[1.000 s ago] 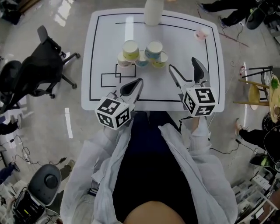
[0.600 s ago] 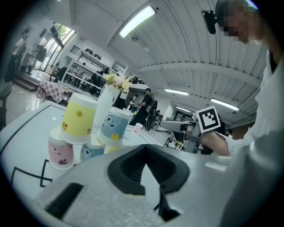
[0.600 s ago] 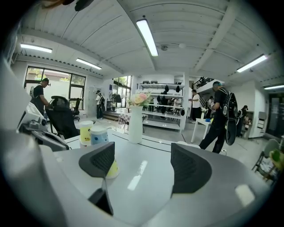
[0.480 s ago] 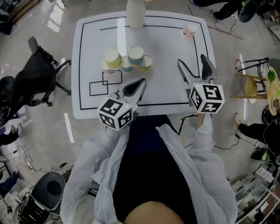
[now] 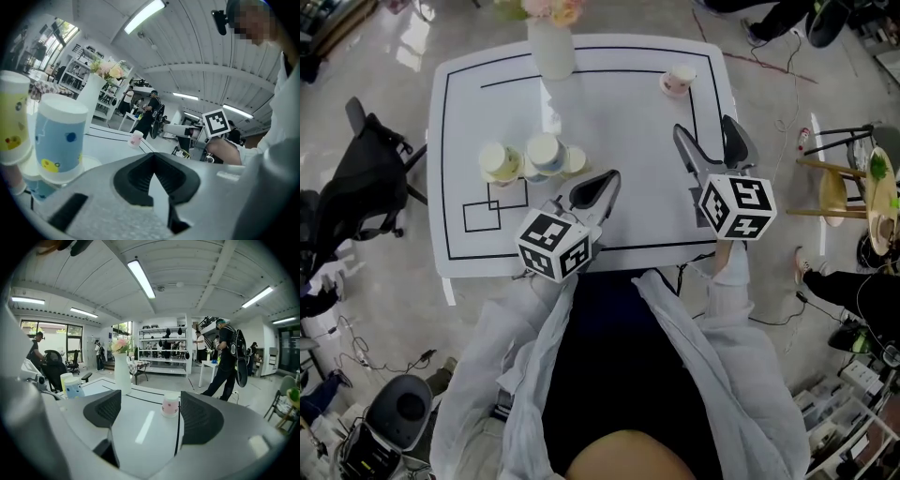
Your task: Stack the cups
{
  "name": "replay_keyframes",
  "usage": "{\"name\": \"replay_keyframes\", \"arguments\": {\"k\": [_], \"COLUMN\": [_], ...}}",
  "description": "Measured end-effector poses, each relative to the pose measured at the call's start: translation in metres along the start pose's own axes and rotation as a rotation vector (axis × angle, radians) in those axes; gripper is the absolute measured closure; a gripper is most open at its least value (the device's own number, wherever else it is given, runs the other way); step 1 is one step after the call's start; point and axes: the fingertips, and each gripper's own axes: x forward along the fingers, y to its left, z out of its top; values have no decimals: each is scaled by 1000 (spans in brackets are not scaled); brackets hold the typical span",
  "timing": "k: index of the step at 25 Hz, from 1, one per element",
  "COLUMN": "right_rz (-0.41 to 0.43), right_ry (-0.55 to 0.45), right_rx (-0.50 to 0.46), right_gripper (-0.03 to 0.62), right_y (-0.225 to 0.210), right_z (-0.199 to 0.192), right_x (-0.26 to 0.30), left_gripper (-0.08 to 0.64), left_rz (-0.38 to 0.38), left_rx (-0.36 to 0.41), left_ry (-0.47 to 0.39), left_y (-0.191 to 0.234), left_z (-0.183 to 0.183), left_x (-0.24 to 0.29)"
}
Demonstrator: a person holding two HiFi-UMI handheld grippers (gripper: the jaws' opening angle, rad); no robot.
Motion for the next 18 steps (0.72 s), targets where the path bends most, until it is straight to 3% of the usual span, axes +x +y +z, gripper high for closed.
{"name": "replay_keyframes", "arguments": {"k": [6,12,18], "right_rz": [7,-30,-47], "right_ry": [8,36,-20], "right_rx": [51,28,79], "right_gripper": [195,199,221], "right_y": [-28,-51,-69], "right_z": [-7,-33,-42], "right_x": [42,89,122], "left_gripper": [563,563,563], "left_rz": [31,85,126], "left_rx": [-11,-26,-44], "left_ry": [-13,4,32], "left_y": [3,13,16], "left_z": [11,4,-8], "left_x": [40,64,80]}}
